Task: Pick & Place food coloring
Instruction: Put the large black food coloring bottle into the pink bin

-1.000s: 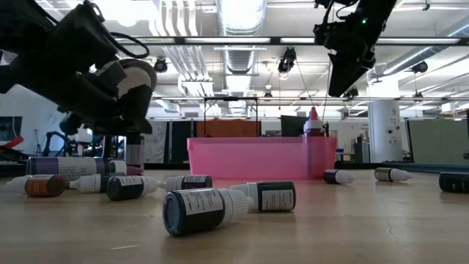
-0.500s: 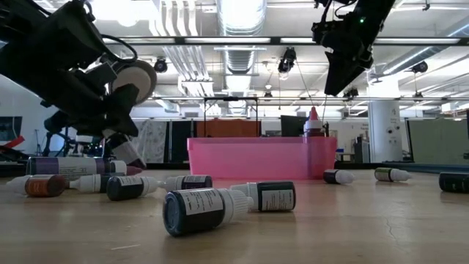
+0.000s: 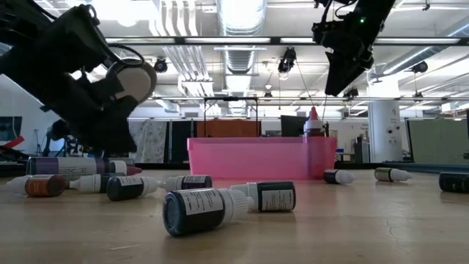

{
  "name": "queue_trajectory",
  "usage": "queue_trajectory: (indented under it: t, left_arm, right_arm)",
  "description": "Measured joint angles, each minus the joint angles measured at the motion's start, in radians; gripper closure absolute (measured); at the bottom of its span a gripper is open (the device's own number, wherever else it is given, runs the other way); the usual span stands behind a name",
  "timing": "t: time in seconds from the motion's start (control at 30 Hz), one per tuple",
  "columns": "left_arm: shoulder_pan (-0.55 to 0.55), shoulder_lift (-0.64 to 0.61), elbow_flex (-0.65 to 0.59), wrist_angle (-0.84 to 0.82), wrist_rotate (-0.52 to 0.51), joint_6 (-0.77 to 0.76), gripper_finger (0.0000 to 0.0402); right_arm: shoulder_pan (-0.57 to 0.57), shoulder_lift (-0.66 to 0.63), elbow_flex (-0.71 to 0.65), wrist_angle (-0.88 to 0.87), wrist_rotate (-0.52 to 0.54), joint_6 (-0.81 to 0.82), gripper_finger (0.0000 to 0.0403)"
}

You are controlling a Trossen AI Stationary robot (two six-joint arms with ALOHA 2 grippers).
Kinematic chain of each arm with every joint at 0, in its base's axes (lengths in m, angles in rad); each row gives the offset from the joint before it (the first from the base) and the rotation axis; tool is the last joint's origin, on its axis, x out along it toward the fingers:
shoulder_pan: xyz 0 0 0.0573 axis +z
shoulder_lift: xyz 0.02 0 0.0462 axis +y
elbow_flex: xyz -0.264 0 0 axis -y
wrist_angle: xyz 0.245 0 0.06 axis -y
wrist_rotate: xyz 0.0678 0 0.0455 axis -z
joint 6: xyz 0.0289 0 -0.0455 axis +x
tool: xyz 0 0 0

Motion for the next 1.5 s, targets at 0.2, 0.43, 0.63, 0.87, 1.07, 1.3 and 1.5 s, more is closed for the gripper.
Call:
queue_trajectory:
  t: [0.2, 0.43, 0.63, 0.87, 1.07, 1.3, 1.5]
  left_arm:
    - [-0.088, -0.076, 0.058, -0.208, 0.243, -0.038, 0.023]
    - [-0.174, -0.159, 0.178, -0.521, 0.214, -0.15, 0.023]
    - [-0.201, -0.148, 0.176, -0.437, 0.528, -0.296, 0.023]
    - [-0.21, -0.146, 0.171, -0.442, 0.545, -0.558, 0.023]
    - [-0.21, -0.128, 0.169, -0.44, 0.563, -0.602, 0.023]
    - [-0.208, 0.013, 0.168, -0.324, 0.586, -0.608, 0.023]
    - [-0.209, 0.063, 0.17, -0.287, 0.555, -0.649, 0.023]
  right_arm:
    - [0.0, 0.0, -0.005, -0.009, 0.0, -0.003, 0.0189]
    - [0.0, 0.0, -0.041, -0.004, 0.0, -0.004, 0.0189]
    - [0.0, 0.0, -0.064, -0.002, -0.001, -0.009, 0.0189]
    - [0.0, 0.0, -0.093, 0.057, -0.002, -0.011, 0.0189]
    - [0.0, 0.0, -0.11, 0.072, -0.003, -0.011, 0.0189]
    - [-0.001, 0.0, -0.111, 0.073, -0.003, -0.011, 0.0189]
    - [0.0, 0.0, -0.111, 0.072, -0.003, -0.016, 0.0189]
